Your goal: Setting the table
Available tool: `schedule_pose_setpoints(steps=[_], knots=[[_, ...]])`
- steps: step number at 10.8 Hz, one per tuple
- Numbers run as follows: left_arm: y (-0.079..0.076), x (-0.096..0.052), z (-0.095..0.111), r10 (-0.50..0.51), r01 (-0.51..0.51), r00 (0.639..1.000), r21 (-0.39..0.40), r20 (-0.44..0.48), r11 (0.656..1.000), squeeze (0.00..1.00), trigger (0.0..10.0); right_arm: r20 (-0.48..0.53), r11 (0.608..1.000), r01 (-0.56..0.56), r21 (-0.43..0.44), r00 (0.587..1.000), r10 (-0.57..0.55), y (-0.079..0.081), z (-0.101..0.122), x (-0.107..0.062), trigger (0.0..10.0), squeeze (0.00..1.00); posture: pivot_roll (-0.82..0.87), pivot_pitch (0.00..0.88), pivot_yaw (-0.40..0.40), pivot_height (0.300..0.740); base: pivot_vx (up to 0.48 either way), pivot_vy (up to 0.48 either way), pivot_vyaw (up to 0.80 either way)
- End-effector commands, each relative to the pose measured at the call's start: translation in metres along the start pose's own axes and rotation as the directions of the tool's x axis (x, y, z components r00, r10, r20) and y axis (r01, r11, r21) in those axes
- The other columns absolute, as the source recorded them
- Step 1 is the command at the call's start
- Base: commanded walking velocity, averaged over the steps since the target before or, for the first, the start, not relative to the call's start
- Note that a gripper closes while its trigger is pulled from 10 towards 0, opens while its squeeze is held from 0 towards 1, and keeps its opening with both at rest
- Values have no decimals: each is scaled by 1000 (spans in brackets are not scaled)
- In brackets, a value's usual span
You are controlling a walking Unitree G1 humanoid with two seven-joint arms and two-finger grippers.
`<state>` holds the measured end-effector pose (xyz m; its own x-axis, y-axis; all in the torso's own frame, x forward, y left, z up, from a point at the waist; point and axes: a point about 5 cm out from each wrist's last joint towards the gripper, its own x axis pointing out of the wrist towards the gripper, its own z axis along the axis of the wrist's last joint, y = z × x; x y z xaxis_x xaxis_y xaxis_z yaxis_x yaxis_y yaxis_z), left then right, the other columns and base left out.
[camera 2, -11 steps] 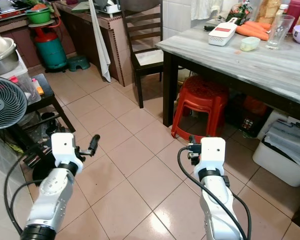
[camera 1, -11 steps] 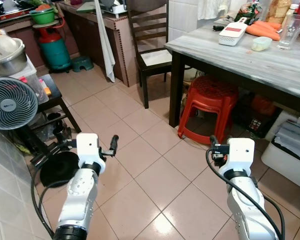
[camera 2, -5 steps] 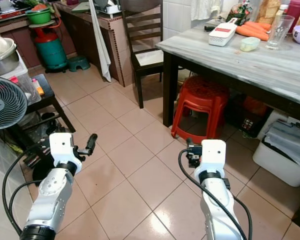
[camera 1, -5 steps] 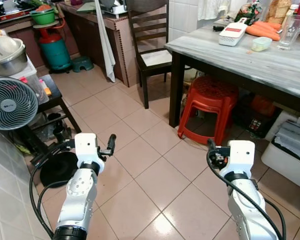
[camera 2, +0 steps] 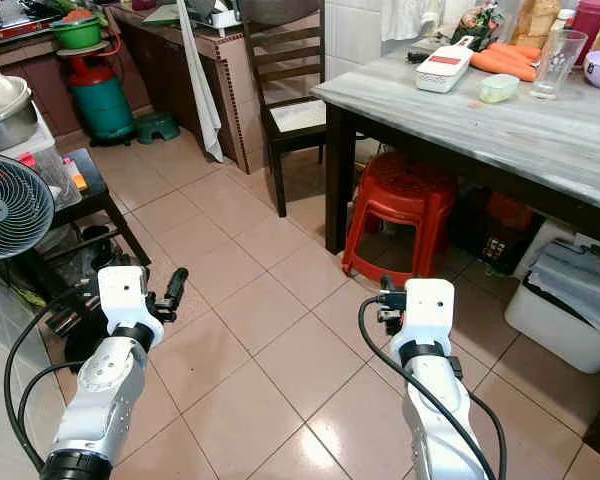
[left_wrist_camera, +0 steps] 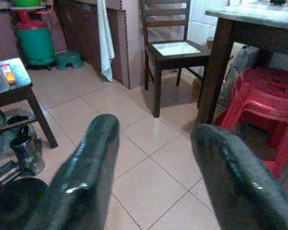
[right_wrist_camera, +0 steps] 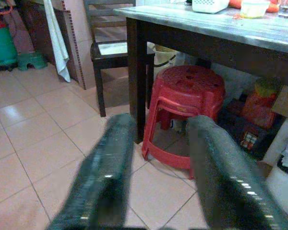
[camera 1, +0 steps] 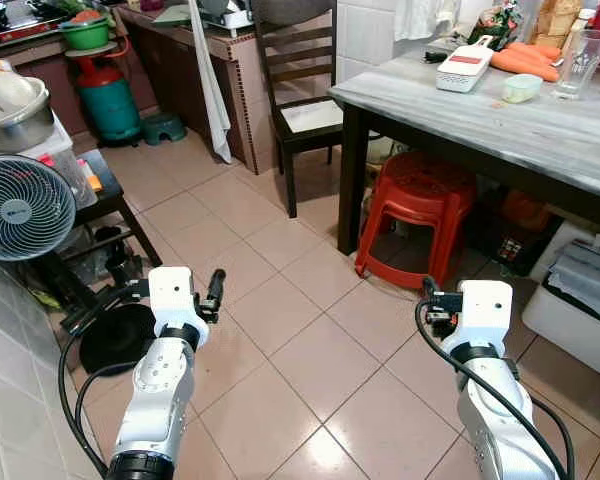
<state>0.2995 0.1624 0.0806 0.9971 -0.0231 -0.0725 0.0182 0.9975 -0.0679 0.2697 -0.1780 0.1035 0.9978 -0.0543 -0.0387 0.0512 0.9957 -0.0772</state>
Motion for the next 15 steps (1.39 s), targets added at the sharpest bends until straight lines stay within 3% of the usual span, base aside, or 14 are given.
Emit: schedule_pose_setpoints(steps=[1, 2, 8, 11, 15], knots=[[2, 2, 1, -7, 7, 1000, 12, -18, 1000, 400, 10000, 30, 1000, -2, -8, 1000, 3, 3, 9, 1, 10000, 1000, -93, 0, 97, 740, 0, 0, 0], [3, 2, -1, -6, 6, 999, 10, -33, 1000, 1000, 10000, 25, 1000, 1, 2, 1000, -1, 3, 8, 1, 10000, 1000, -94, 0, 99, 740, 0, 0, 0], [2, 4, 12, -29, 28, 999, 51, 15, 998, 1000, 10000, 23, 998, 40, 40, 999, -41, -2, 9, 1, 10000, 1000, -57, 0, 86, 740, 0, 0, 0], [12, -6, 7, 3, -3, 1000, 50, -5, 999, 1000, 10000, 5, 996, 56, 63, 998, -57, -7, 7, -10, 10000, 1000, -58, 9, 90, 740, 0, 0, 0], [2, -18, 2, -17, 17, 999, 27, -30, 999, 1000, 10000, -3, 997, 30, 75, 1000, -30, -6, 7, -21, 10000, 1000, -68, 27, 85, 740, 0, 0, 0]])
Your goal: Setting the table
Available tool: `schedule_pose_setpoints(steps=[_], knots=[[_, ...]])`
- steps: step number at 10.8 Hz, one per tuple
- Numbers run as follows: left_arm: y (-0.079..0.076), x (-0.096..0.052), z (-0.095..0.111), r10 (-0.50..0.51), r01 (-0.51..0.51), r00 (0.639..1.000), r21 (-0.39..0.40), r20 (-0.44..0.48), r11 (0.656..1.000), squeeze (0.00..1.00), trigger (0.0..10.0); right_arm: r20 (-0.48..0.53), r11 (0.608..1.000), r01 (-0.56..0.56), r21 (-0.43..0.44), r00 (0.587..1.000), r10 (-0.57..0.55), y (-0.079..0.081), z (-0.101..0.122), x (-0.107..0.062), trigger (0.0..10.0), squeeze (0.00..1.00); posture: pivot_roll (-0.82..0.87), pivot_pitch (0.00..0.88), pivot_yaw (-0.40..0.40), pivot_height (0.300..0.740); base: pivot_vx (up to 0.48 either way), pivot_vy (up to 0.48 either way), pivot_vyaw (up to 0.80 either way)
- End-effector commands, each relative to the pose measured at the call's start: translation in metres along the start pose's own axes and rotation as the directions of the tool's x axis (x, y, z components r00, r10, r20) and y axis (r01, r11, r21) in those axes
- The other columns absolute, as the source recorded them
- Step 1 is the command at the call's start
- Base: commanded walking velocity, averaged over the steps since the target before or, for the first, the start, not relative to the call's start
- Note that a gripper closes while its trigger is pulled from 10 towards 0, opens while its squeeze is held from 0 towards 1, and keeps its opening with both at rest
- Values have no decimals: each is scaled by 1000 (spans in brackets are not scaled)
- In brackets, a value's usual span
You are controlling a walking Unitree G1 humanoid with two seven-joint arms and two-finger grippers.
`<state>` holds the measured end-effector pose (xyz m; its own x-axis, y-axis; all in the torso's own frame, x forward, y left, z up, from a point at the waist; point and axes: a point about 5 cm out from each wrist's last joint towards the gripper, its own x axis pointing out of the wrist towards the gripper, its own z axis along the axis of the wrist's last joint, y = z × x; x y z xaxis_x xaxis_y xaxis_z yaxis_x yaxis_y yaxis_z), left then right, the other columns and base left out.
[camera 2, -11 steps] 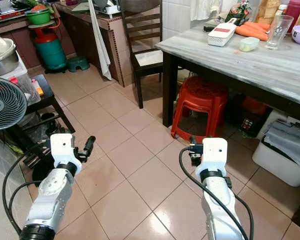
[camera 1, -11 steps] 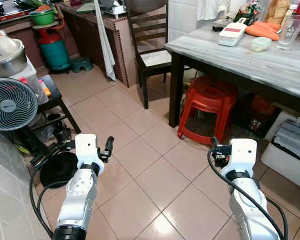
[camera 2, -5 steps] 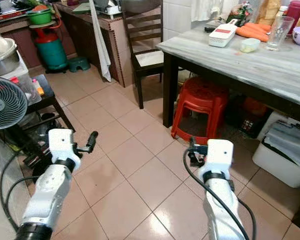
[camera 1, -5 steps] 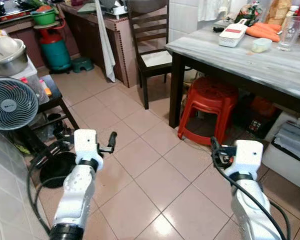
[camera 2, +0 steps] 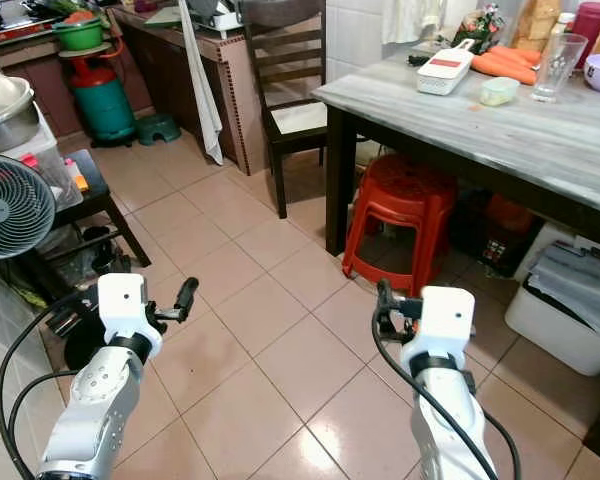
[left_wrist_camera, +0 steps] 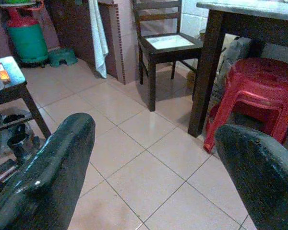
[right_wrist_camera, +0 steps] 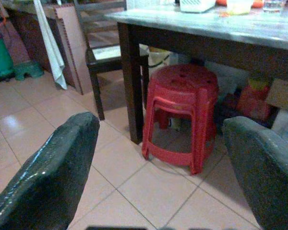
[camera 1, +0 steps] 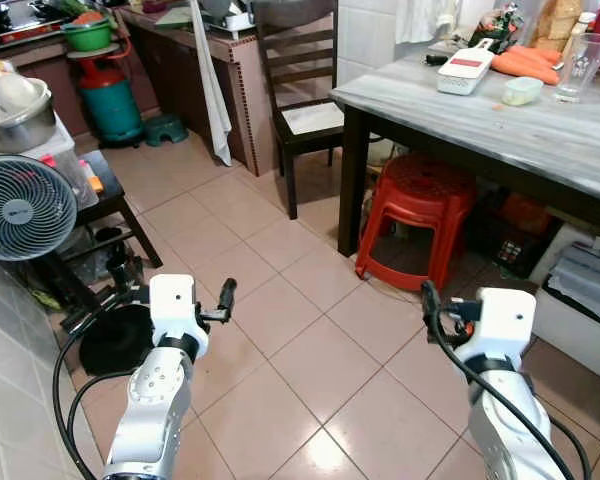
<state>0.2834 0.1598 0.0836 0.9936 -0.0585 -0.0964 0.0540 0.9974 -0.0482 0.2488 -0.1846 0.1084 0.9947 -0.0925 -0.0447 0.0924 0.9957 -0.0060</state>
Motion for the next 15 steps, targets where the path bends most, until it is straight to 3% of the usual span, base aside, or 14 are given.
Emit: schedule_pose_setpoints(steps=[1, 3, 4, 5, 6, 7, 8, 11, 15], knots=[[7, -3, 0, 19, -19, 1000, 6, -8, 1000, 1000, 10000, 0, 1000, -11, 2, 1000, 11, 1, 2, -2, 10000, 1000, -68, 31, 83, 740, 0, 0, 0], [10, -3, 2, 35, -35, 999, 1, -12, 999, 1000, 10000, -3, 999, -36, 24, 999, 36, 2, 4, -2, 10000, 988, -67, 33, 82, 740, 0, 0, 0], [7, 0, 3, 24, -23, 999, 23, -26, 999, 0, 10000, -1, 999, 19, -44, 1000, -19, -2, 8, 1, 10000, 0, -69, 29, 82, 740, 0, 0, 0], [5, 1, 4, 22, -21, 999, 10, -25, 1000, 0, 10000, -13, 998, 20, -57, 1000, -21, 2, 8, 5, 10000, 0, -75, 24, 83, 740, 0, 0, 0], [3, 3, 3, 19, -18, 999, 20, -28, 1000, 0, 10000, 35, 999, -36, -30, 999, 37, 10, 16, 4, 10000, 0, -82, 22, 84, 740, 0, 0, 0], [0, 3, 3, 3, -2, 1000, 5, -29, 1000, 0, 10000, 16, 999, -28, 29, 1000, 27, 12, 19, 3, 10000, 0, -88, 23, 83, 740, 0, 0, 0], [-1, 3, 5, -10, 11, 1000, 3, -19, 1000, 0, 10000, 17, 999, -48, -19, 999, 49, 12, 18, 1, 10000, 0, -92, 25, 83, 740, 0, 0, 0], [-3, 4, 6, -36, 36, 999, -37, -5, 999, 0, 10000, 2, 998, -55, -27, 998, 55, 10, 16, -1, 10000, 0, -99, 31, 82, 740, 0, 0, 0], [-8, 2, 7, -92, 92, 996, -60, 1, 994, 0, 10000, -13, 999, -51, -16, 999, 51, 10, 14, 0, 10000, 0, -97, 37, 89, 740, 0, 0, -797]])
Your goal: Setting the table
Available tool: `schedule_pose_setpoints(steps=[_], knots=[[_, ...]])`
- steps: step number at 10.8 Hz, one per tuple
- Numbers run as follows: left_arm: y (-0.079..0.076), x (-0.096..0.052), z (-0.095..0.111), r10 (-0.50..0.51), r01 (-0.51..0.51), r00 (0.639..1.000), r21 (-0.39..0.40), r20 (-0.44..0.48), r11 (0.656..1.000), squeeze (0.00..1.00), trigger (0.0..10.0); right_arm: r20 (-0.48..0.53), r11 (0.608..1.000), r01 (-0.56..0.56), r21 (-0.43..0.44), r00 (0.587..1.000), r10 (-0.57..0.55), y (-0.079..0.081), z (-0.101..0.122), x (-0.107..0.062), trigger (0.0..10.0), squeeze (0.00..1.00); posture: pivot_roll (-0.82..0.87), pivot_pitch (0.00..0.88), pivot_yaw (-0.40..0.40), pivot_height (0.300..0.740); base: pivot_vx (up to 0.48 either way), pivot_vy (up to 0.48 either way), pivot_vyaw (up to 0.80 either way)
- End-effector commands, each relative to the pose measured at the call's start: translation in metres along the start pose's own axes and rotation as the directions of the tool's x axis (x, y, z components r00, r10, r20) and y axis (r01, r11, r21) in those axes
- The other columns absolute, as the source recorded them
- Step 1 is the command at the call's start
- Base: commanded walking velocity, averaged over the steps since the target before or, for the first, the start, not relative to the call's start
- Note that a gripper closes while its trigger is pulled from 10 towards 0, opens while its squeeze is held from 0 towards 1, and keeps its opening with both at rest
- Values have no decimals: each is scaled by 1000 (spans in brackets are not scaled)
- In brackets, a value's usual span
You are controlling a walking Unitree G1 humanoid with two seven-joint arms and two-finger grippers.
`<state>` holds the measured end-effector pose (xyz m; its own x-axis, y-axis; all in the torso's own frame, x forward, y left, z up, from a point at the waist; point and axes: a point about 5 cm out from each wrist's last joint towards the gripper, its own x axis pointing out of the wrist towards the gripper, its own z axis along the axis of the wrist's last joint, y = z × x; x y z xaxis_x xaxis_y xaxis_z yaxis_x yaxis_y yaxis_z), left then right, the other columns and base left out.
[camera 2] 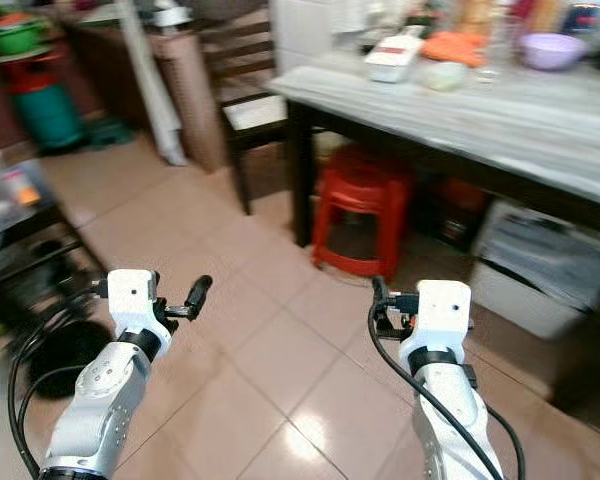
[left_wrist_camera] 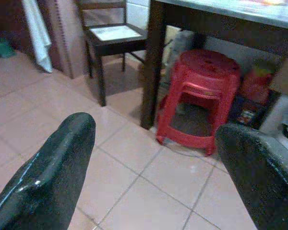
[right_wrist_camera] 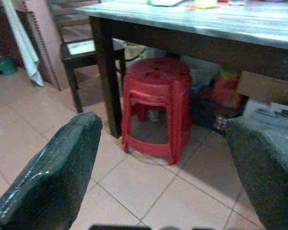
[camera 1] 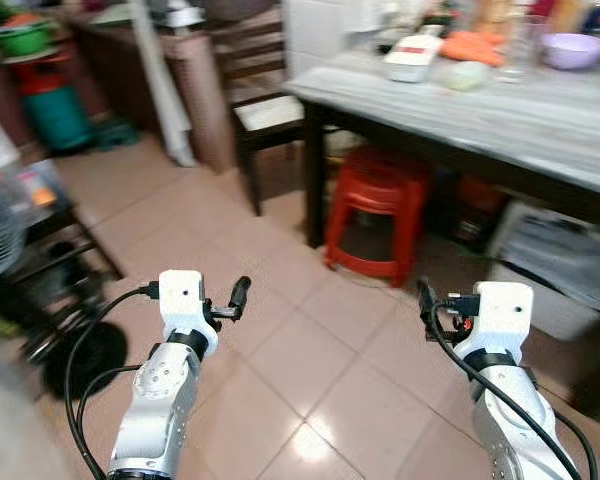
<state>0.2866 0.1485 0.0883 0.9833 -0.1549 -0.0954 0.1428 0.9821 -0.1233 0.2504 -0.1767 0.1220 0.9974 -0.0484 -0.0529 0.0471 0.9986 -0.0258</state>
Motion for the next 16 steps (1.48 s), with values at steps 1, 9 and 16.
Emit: schedule_pose_setpoints(steps=[1, 9, 16], knots=[[3, -2, 3, 0, 0, 1000, -7, 6, 1000, 0, 10000, -8, 1000, -9, 6, 1000, 9, 4, 0, 0, 10000, 0, -98, 38, 92, 740, 0, 0, -800], [-9, -3, 1, -89, 89, 996, -7, 3, 996, 0, 10000, -2, 1000, -4, 14, 1000, 4, 6, 1, 3, 10000, 0, -102, 40, 101, 740, 0, 0, -800], [-11, -3, 1, -111, 111, 994, -9, 3, 994, 0, 10000, -5, 1000, -3, 14, 1000, 3, 7, -1, 3, 10000, 0, -100, 40, 102, 740, 289, 0, -800]])
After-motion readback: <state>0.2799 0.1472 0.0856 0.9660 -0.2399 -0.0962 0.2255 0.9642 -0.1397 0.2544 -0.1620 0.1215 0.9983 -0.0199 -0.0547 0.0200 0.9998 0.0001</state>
